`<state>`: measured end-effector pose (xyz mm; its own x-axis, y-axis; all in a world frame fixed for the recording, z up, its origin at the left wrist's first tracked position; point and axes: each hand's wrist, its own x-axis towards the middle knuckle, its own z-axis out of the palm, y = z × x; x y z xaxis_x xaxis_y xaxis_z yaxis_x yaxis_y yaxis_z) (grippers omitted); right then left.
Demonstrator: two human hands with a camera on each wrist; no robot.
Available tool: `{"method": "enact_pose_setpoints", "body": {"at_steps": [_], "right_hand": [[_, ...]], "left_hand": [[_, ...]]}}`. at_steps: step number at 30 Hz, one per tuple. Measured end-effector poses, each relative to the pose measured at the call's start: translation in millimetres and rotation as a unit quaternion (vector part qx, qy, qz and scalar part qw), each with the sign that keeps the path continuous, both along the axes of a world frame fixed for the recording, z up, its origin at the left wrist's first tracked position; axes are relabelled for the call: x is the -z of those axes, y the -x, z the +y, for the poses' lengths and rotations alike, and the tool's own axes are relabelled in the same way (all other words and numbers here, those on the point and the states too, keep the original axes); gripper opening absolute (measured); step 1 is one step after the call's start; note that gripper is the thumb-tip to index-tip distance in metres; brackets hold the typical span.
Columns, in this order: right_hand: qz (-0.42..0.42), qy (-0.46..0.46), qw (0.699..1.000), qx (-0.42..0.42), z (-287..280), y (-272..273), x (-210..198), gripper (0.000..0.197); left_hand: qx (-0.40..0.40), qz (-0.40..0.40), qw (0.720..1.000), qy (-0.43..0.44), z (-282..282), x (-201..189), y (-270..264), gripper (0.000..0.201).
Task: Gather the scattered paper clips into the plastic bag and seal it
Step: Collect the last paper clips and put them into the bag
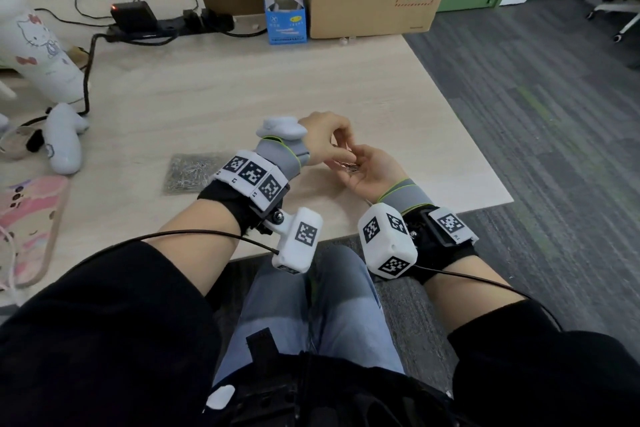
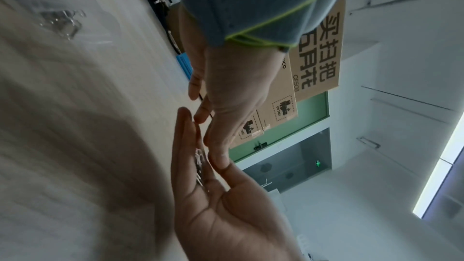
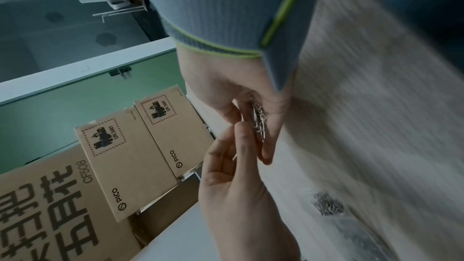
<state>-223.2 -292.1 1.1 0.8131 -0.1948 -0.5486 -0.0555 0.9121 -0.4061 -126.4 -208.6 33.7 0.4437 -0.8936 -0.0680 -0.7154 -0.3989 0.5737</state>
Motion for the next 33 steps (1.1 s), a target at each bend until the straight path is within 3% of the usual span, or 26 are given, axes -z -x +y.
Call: {"method": "enact_pose_setpoints", "body": {"at_steps": [4, 7, 10, 14, 19, 24, 33], "right_hand": [[-0.012, -0.041, 0.999, 0.024, 7.0, -7.7, -2.0, 0.030], [-0.007, -0.049, 0.998, 0.026, 14.4, -11.9, -4.4, 0.033], [0.000, -0.043, 0.999, 0.005, 24.6, -19.6, -5.7, 0.034], [0.013, -0.040, 0.999, -0.032, 37.8, -30.1, -5.1, 0.035], [0.010, -0.017, 0.995, -0.102, 50.7, -40.6, -10.0, 0.040], [0.014, 0.051, 0.986, -0.159, 68.1, -58.6, -28.8, 0.046], [-0.022, 0.091, 0.971, -0.220, 86.6, -71.9, -47.4, 0.070]], "left_hand": [[-0.127, -0.022, 0.991, 0.036, 23.0, -8.8, -17.2, 0.026], [-0.211, -0.098, 0.972, -0.040, 46.4, -15.3, -34.5, 0.030], [-0.207, -0.122, 0.954, -0.180, 64.8, -17.4, -37.0, 0.048], [-0.168, -0.104, 0.951, -0.238, 76.8, -6.1, -31.6, 0.041], [-0.158, -0.076, 0.958, -0.226, 82.2, 0.9, -39.0, 0.039], [-0.168, -0.042, 0.974, -0.150, 96.0, -8.0, -45.9, 0.029], [-0.201, -0.024, 0.974, -0.098, 118.4, -9.6, -53.1, 0.043]]}}
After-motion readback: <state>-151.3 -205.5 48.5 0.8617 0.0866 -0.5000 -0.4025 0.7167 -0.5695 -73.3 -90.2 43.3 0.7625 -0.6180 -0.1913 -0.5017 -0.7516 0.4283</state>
